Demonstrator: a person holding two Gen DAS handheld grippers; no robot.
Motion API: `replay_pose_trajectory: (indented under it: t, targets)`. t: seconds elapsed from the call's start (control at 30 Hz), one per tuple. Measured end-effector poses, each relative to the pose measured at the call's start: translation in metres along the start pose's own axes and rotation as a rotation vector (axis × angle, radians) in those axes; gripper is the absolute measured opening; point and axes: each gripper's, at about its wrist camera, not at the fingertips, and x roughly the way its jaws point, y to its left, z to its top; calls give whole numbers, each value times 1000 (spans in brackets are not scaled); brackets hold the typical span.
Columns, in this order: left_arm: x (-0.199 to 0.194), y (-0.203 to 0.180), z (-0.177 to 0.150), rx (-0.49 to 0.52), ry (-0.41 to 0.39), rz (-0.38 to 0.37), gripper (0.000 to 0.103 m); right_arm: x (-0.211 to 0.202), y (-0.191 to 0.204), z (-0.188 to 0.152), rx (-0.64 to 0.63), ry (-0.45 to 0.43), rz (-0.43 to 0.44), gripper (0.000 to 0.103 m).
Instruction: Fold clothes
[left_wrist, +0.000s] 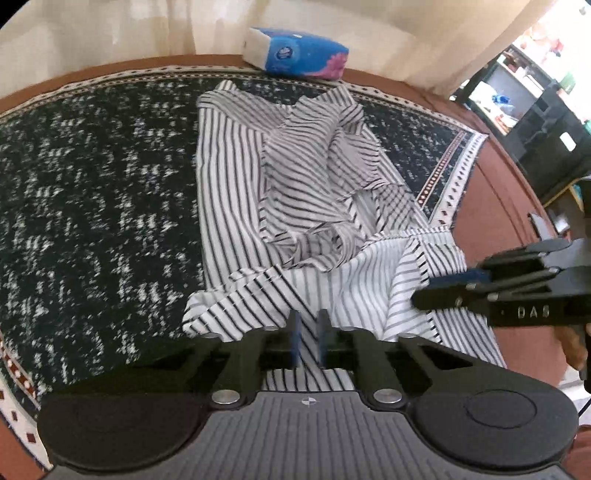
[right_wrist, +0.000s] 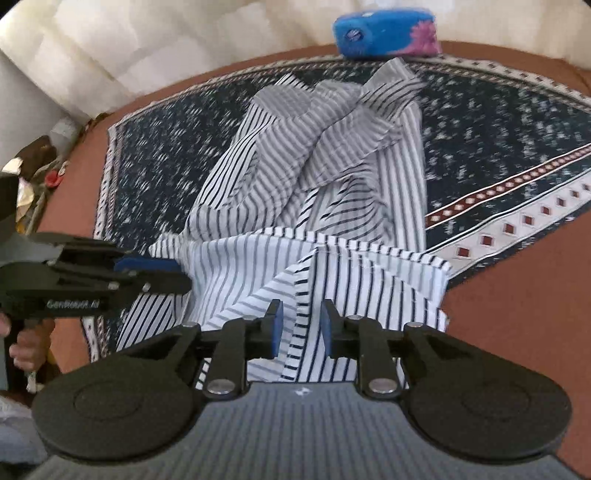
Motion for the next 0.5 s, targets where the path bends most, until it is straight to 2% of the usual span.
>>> replay_pose_trajectory:
  t: [0.07, 0.17, 0.23, 0.3, 0.33, 0.37, 0.4, 0.43, 0.47, 0.5]
  targets:
    - [-1, -2, 3, 27, -11, -4, 1, 2, -2, 1, 7, 32, 57, 6]
    - [2, -3, 8, 41, -14, -9, 1, -5, -1, 1, 36, 53, 160, 3]
    - [8, -1, 11, 33, -10, -8, 1, -12, -4, 6, 116, 4, 262, 3]
    - [11, 3, 14, 15, -7, -11, 1, -16, -9, 16, 187, -77, 302, 3]
    - [12, 5, 15, 4, -7, -14, 6, -16, -12, 21, 224, -121, 308, 3]
    - [10, 5, 16, -1, -12, -13, 11, -15, -15, 27, 255, -170, 274, 3]
    - [7, 7, 16, 0, -16, -15, 13, -13, -15, 31, 257, -210, 208, 7]
    - [3, 8, 17, 2, -21, -15, 20, -12, -14, 34, 254, -243, 141, 8]
    - [-4, 9, 16, 5, -32, -10, 25, -11, -10, 35, 231, -245, 81, 12]
    - [-10, 10, 15, 6, -43, -2, 25, -14, -8, 34, 212, -235, 74, 14]
